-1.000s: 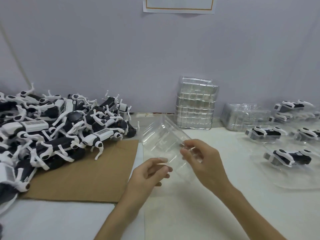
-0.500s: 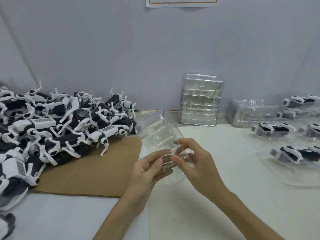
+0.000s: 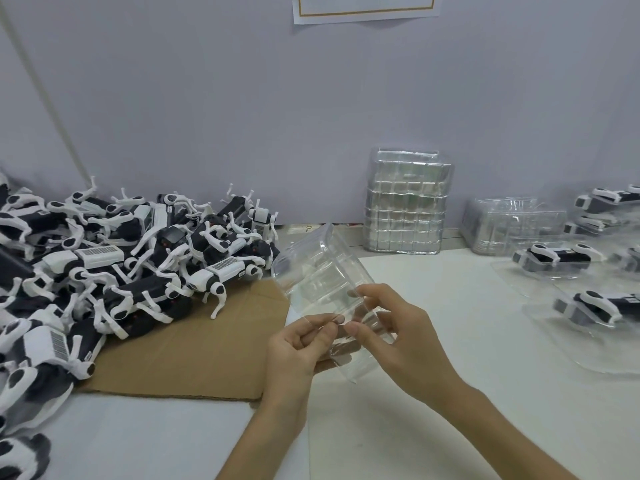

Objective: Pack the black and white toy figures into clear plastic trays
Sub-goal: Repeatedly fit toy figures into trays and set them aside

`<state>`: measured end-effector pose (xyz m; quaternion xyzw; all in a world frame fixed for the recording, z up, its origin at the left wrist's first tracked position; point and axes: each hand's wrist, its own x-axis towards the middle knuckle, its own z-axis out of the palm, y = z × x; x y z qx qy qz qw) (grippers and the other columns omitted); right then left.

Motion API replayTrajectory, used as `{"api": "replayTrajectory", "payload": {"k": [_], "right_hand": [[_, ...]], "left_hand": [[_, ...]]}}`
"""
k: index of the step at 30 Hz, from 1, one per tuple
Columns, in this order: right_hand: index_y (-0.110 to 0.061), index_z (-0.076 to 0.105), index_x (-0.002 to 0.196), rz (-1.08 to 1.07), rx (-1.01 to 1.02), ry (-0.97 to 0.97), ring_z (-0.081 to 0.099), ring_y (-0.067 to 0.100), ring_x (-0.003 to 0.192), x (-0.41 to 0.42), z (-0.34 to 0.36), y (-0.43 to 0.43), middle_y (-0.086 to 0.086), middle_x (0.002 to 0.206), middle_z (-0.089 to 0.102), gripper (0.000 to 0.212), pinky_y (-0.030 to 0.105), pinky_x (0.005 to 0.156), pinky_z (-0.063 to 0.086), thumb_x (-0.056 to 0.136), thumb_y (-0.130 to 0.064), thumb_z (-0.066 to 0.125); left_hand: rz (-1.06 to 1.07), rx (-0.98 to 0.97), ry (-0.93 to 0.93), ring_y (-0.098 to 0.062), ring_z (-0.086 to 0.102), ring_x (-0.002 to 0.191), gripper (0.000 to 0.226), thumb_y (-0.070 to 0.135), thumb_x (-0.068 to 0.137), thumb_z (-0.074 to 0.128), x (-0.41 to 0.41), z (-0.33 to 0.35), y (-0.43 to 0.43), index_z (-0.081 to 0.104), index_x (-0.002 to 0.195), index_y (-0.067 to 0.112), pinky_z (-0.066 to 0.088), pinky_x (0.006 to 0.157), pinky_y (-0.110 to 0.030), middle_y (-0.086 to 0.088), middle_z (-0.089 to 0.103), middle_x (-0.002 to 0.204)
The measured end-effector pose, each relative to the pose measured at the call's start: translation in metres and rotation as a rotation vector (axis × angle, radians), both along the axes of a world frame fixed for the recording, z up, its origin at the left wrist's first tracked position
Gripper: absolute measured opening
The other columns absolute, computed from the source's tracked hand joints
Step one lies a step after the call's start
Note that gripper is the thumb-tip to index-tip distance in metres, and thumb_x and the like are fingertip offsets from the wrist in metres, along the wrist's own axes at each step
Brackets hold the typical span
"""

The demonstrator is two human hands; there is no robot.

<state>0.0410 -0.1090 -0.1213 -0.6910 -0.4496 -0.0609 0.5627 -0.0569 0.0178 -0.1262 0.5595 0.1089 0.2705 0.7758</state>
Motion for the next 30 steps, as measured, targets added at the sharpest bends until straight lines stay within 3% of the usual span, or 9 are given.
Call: {"api": "replayTrajectory", "payload": {"k": [6,11,14,18,20,22,25,30], "right_hand": [[-0.030,0.060,0.116,0.015,-0.003,0.005,0.065,0.018,0.068,-0.001,0.001,-0.001,-0.013,0.089,0.063,0.033,0.026,0.067,0.054,0.087,-0.021,0.074],[-0.029,0.063,0.113,0.014,0.022,0.060,0.069,0.015,0.069,-0.003,0.002,0.000,-0.013,0.087,0.066,0.033,0.018,0.067,0.052,0.086,-0.017,0.077],[-0.028,0.065,0.109,0.019,0.063,0.135,0.071,0.016,0.075,-0.003,0.005,0.000,-0.007,0.087,0.072,0.028,0.018,0.072,0.052,0.086,-0.017,0.077],[-0.038,0.066,0.109,0.050,0.024,0.195,0.070,0.021,0.082,0.000,0.008,-0.004,0.001,0.085,0.075,0.030,0.030,0.081,0.052,0.085,-0.021,0.077],[-0.044,0.065,0.108,0.075,-0.004,0.185,0.069,0.015,0.078,0.000,0.011,-0.006,-0.002,0.084,0.074,0.036,0.020,0.078,0.051,0.082,-0.024,0.078],[-0.040,0.063,0.113,0.121,-0.049,0.178,0.071,0.011,0.081,0.000,0.012,-0.008,-0.007,0.088,0.075,0.043,0.014,0.080,0.049,0.080,-0.019,0.081],[-0.029,0.061,0.121,0.148,-0.116,0.149,0.073,0.012,0.088,-0.002,0.011,-0.006,-0.007,0.094,0.076,0.045,0.019,0.082,0.052,0.082,-0.018,0.081],[-0.035,0.060,0.118,0.165,-0.105,0.120,0.073,0.009,0.084,-0.008,0.012,-0.004,-0.011,0.090,0.076,0.044,0.014,0.079,0.050,0.082,-0.020,0.080]], "left_hand": [[0.044,-0.019,0.032,-0.031,0.075,0.073,0.013,0.018,0.069,0.073,-0.001,0.003,-0.002,0.080,0.079,0.016,0.058,0.057,-0.027,-0.018,0.076,0.085],[0.029,-0.029,0.048,-0.034,0.075,0.075,0.014,0.020,0.069,0.075,-0.002,0.005,0.000,0.080,0.081,0.015,0.058,0.058,-0.028,-0.018,0.076,0.088],[-0.106,-0.077,0.003,-0.030,0.074,0.090,0.018,0.022,0.081,0.067,-0.002,0.006,-0.001,0.080,0.092,0.016,0.059,0.070,-0.030,-0.019,0.074,0.104],[-0.319,-0.133,-0.064,-0.030,0.063,0.119,0.030,0.027,0.095,0.058,-0.001,0.006,-0.004,0.072,0.118,0.012,0.055,0.090,-0.032,-0.017,0.067,0.126],[-0.344,-0.131,-0.089,-0.030,0.061,0.123,0.036,0.028,0.092,0.058,0.000,0.006,-0.005,0.070,0.121,0.012,0.053,0.094,-0.032,-0.017,0.065,0.130],[-0.306,-0.120,-0.095,-0.031,0.063,0.120,0.034,0.026,0.091,0.060,0.001,0.005,-0.006,0.071,0.118,0.010,0.055,0.091,-0.031,-0.018,0.066,0.127],[-0.161,-0.115,-0.076,-0.034,0.070,0.105,0.028,0.018,0.089,0.059,0.003,0.000,-0.007,0.070,0.109,0.001,0.059,0.078,-0.030,-0.022,0.071,0.113],[-0.048,-0.067,-0.079,-0.031,0.075,0.083,0.017,0.016,0.080,0.064,0.002,-0.001,-0.007,0.077,0.086,0.007,0.059,0.065,-0.030,-0.022,0.075,0.095]]}}
